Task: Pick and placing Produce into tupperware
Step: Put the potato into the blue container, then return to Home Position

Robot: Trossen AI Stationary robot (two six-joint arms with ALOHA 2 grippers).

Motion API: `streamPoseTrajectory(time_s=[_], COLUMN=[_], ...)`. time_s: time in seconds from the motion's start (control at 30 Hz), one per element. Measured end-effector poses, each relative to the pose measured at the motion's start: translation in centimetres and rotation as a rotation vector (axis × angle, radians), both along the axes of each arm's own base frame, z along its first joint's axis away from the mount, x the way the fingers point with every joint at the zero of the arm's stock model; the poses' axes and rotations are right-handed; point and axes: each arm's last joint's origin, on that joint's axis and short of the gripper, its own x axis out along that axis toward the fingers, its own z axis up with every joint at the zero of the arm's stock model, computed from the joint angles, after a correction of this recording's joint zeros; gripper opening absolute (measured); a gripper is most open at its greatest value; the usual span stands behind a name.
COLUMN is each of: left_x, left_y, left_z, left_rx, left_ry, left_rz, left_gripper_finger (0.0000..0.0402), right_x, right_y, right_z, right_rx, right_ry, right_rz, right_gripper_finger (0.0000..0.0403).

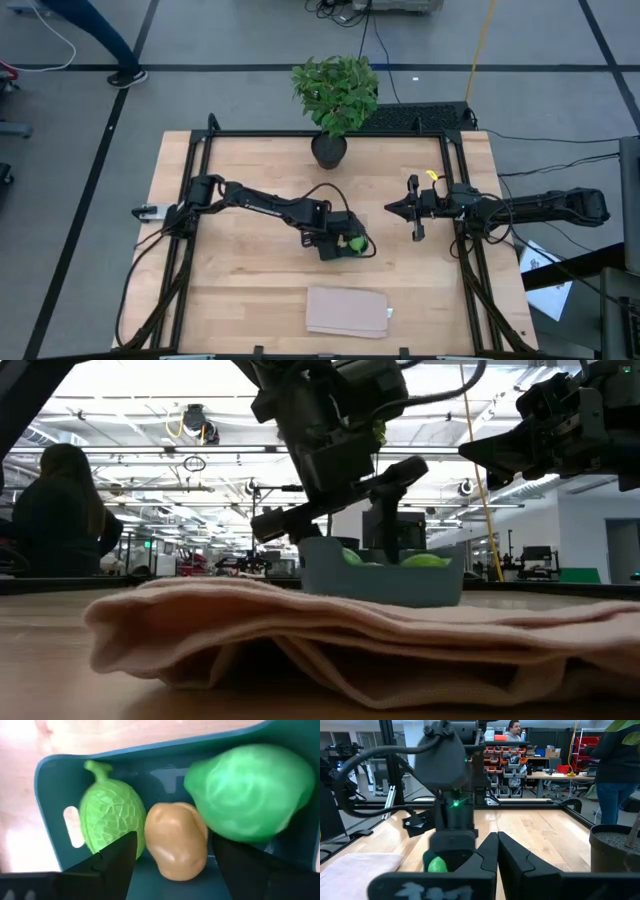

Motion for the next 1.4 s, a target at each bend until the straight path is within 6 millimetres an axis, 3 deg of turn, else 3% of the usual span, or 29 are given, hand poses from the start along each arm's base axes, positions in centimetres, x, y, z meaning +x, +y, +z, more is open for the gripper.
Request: streamPoseTrajectory(time_s=[0.2, 0.6, 1.03, 1.4], left_x=[0.4, 0.5, 0.4, 0.2], left_y=[-0.8, -0.6, -2.5, -2.5], left_z=[0.3, 0.3, 0.5, 2.1], left_rx=[0.048, 0.167, 0.282, 0.362], left_ry=[-0.062, -0.074, -0.104, -0.145], left_rz=[-0.039, -0.008, -0.032, -0.011], left_gripper_finger=[0.0243, 0.0239, 0.0239, 0.0237], right_x=[0.0, 0.0, 0.0, 0.0], right_y=[0.0, 0.0, 0.0, 0.0], right_z=[0.0, 0.0, 0.0, 0.0], right_rx=[0.0, 0.0, 0.0, 0.003], right_ry=[0.0, 0.0, 0.0, 0.0], right_rz=[0.0, 0.0, 0.0, 0.0], right_gripper_finger=[0.0, 0.0, 0.0, 0.0])
